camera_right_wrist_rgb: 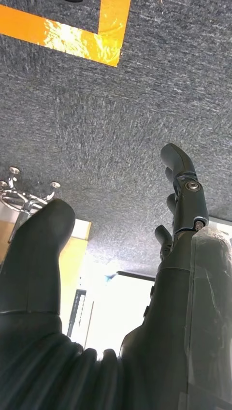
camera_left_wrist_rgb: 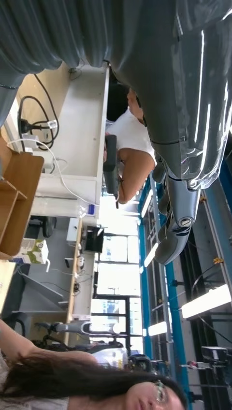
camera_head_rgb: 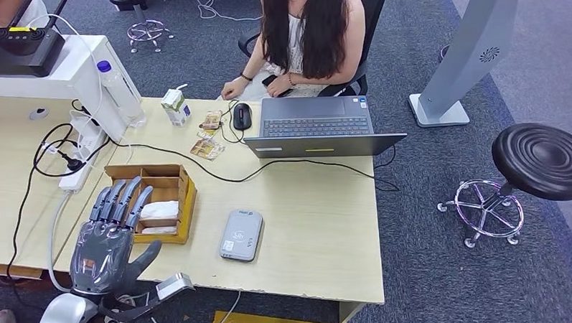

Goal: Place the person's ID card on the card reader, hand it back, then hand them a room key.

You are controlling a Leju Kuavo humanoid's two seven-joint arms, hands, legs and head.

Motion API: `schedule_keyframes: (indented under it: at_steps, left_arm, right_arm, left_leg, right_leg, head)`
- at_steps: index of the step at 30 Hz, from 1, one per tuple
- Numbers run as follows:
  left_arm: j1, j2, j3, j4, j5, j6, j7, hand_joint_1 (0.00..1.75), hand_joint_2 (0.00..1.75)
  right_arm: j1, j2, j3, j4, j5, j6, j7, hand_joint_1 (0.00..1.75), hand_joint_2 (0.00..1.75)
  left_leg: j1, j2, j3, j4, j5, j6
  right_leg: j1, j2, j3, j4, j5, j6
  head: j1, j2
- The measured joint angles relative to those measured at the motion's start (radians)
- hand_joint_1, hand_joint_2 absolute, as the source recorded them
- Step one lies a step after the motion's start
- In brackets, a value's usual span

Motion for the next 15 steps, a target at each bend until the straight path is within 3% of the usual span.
schedule_keyframes:
  at_steps: [15]
  left_arm:
    - [0.099, 0.056, 0.003, 0.002, 0.076, -0.046, 0.090, 0.00, 1.75]
  right_arm:
    - [0.001, 0.000, 0.000, 0.000, -0.016, -0.008, -0.002, 0.00, 1.75]
  left_leg:
    - [0.000, -0.001, 0.000, 0.000, 0.000, 0.000]
  right_leg:
    - [0.000, -0.001, 0.001, 0.000, -0.001, 0.000]
  head:
    - [0.000, 0.000]
